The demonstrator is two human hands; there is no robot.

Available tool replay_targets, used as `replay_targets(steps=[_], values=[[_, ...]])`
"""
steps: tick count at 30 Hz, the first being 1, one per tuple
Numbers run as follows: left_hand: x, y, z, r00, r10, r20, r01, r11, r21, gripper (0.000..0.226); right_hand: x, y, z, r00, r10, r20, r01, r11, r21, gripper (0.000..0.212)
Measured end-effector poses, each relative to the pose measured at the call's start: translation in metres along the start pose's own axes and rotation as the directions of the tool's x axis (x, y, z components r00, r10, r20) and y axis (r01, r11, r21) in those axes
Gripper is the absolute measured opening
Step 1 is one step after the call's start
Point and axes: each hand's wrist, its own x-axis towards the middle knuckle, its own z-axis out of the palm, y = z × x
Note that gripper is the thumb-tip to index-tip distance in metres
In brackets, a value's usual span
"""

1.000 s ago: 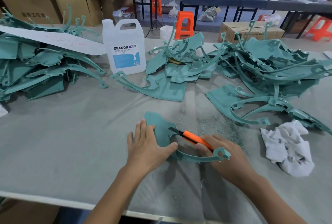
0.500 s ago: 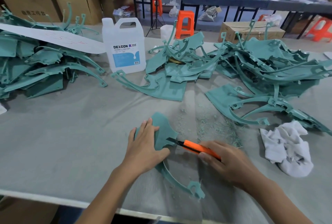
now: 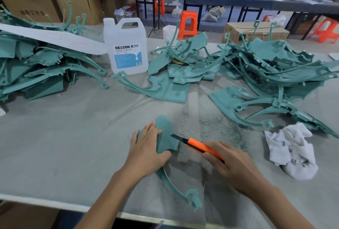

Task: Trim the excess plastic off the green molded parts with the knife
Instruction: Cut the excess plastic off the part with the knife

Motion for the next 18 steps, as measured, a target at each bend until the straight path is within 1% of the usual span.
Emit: replay_targets(steps=[3,4,7,8,10,12,14,16,18], values=[[-0.001,0.000,-0.001,1.000,0.000,0.003,0.000,1.000,-0.007,0.099,0.001,-0.001,0.005,0.999,-0.003,0.040,0.003,1.000,0.004,0.058],[-0.001,0.000,-0.001,1.000,0.002,0.004,-0.002,1.000,-0.005,0.098,0.001,0.002,0.005,1.000,0.009,0.029,-0.009,1.000,0.002,0.059],[-0.001,0.000,-0.001,1.000,0.001,0.015,-0.001,1.000,-0.008,0.097,0.006,0.015,-0.002,0.996,0.063,-0.066,-0.062,0.998,0.023,0.055],[-0.001,0.000,-0.002,1.000,0.003,0.014,-0.003,1.000,-0.010,0.096,0.005,0.018,-0.002,0.995,0.064,-0.077,-0.060,0.997,0.053,0.051],[-0.001,0.001,-0.002,1.000,0.003,0.006,-0.003,1.000,-0.011,0.095,0.003,0.019,0.001,0.998,0.019,-0.054,-0.015,0.996,0.088,0.044],[-0.001,0.001,-0.001,1.000,0.004,-0.001,-0.004,1.000,-0.014,0.096,0.003,0.017,0.003,1.000,-0.007,-0.014,0.008,0.998,0.070,0.045],[-0.001,0.000,-0.001,1.000,0.005,0.006,-0.005,1.000,-0.014,0.097,0.005,0.020,0.002,0.999,0.019,-0.037,-0.017,0.998,0.059,0.048],[-0.001,0.000,-0.002,1.000,0.004,0.016,-0.004,1.000,-0.008,0.097,0.008,0.021,0.003,0.997,0.029,-0.077,-0.023,0.996,0.081,0.047],[-0.001,0.000,-0.002,1.000,0.005,0.018,-0.005,1.000,-0.005,0.096,0.009,0.019,0.005,0.998,0.006,-0.058,0.000,0.994,0.107,0.047]])
